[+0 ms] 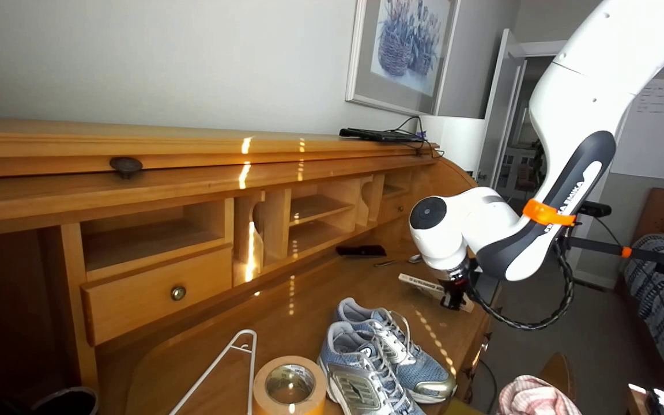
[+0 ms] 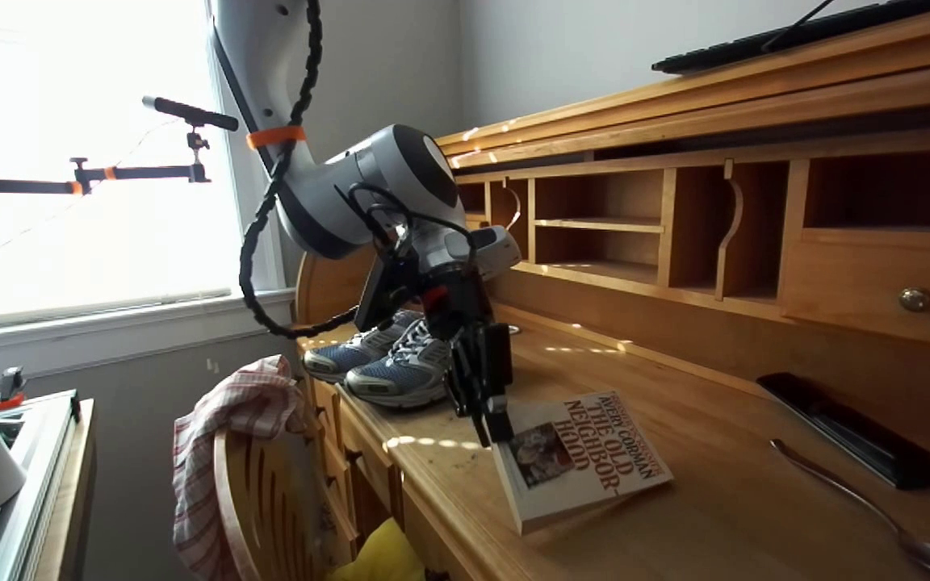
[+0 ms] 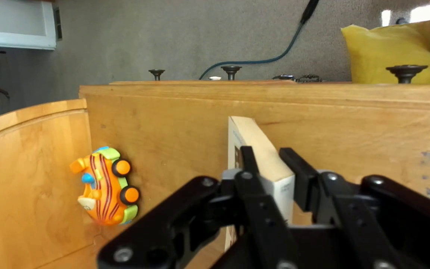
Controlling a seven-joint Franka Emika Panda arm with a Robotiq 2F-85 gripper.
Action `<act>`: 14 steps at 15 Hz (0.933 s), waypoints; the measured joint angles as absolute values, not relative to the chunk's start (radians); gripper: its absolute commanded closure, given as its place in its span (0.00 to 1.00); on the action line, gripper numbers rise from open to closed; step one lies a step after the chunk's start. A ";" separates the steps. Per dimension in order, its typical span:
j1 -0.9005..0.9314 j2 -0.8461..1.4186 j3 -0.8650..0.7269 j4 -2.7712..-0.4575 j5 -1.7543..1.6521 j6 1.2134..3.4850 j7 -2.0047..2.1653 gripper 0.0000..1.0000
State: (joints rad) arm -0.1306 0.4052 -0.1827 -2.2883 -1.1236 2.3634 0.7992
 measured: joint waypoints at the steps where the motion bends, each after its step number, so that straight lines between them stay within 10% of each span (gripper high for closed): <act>1: -0.122 0.397 -0.182 -2.290 -1.133 2.363 0.800 0.94; 9: -0.100 0.368 -0.178 -2.305 -1.216 2.363 0.804 0.94; 11: -0.103 0.368 -0.179 -2.306 -1.216 2.363 0.804 0.54; 14: -0.116 0.368 -0.180 -2.306 -1.215 2.367 0.804 0.45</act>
